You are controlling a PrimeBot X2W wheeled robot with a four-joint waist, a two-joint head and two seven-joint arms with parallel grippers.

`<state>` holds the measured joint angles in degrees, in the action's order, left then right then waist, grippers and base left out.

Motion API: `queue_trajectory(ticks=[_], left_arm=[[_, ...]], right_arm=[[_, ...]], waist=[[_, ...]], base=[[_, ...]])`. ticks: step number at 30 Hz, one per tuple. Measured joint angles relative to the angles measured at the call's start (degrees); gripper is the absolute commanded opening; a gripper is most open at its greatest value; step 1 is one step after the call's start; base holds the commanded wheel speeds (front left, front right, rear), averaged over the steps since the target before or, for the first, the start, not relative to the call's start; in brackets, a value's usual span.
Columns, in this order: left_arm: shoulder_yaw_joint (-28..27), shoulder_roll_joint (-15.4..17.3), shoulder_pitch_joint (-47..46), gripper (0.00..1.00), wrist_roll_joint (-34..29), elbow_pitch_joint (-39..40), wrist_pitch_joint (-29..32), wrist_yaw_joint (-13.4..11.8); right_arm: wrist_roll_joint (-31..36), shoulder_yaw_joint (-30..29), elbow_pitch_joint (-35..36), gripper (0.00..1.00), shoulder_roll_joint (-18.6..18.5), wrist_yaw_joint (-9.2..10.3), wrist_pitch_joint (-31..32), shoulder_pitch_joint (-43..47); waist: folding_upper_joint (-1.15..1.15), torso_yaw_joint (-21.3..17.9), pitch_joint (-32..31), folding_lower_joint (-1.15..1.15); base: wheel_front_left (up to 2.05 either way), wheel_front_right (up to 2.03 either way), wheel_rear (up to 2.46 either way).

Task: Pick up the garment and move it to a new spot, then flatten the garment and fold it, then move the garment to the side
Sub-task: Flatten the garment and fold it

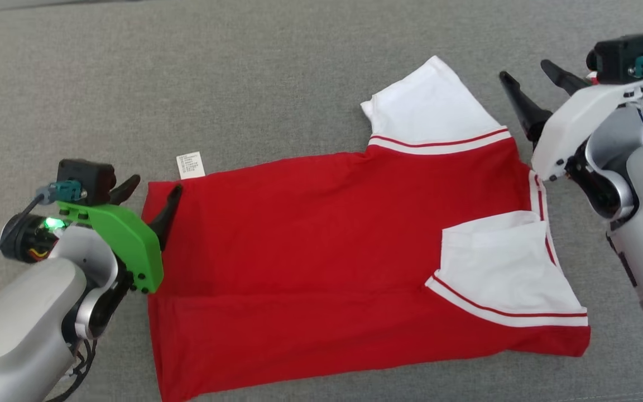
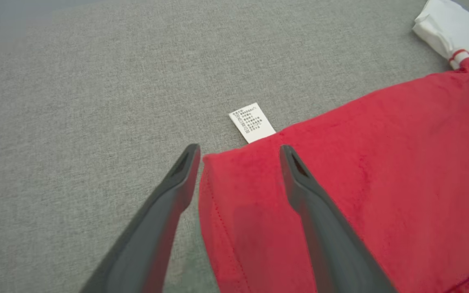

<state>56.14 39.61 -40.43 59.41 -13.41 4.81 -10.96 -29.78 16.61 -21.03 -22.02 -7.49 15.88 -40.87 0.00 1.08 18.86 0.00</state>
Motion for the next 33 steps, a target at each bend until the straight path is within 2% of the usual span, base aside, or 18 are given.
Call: queue_trajectory(ticks=[14,22,29,30,31,32,33], left_arm=[[1.0,-2.9,-6.0,1.00,-2.5,-3.2,0.7,2.4],[1.1,-3.8,-7.7,1.00,-2.2,-3.4,1.8,3.9],[1.0,-3.8,-8.4,1.00,-1.0,-4.0,3.4,5.4],[1.0,-3.8,-8.4,1.00,-0.1,-3.9,3.7,5.7],[0.9,-3.8,-8.4,0.88,0.4,-3.6,4.0,5.9],[0.9,-3.8,-8.3,0.44,0.5,-3.5,4.3,5.9],[1.1,-3.6,-8.3,0.31,0.5,-3.3,4.7,5.9]], right_arm=[[-5.8,15.2,-20.6,1.00,-1.0,-0.01,1.5,-19.7],[-9.2,19.2,-27.2,1.00,-0.9,-0.01,1.5,-24.5],[-12.8,23.1,-28.7,1.00,-0.7,-0.01,2.2,-26.4],[-13.2,23.7,-28.7,0.72,-0.8,0.00,2.2,-26.4],[-13.7,24.3,-28.7,0.55,-0.8,0.00,2.1,-26.4],[-14.1,24.8,-28.7,0.43,-0.8,0.00,2.1,-26.4],[-14.8,25.4,-28.7,0.43,-0.8,-0.01,1.9,-26.4]], waist=[[0.00,5.7,8.0,0.00],[0.00,7.3,10.2,0.00],[0.00,6.8,10.5,0.00],[0.00,6.6,10.5,0.00],[0.00,6.4,10.5,0.00],[0.00,6.3,10.4,0.00],[0.00,6.2,10.3,0.00]], base=[[0.00,0.00,0.00],[0.00,0.00,0.00],[0.00,0.00,0.00],[0.00,0.00,0.00],[0.00,0.00,0.00],[0.00,0.00,0.00],[0.00,0.00,0.00]])
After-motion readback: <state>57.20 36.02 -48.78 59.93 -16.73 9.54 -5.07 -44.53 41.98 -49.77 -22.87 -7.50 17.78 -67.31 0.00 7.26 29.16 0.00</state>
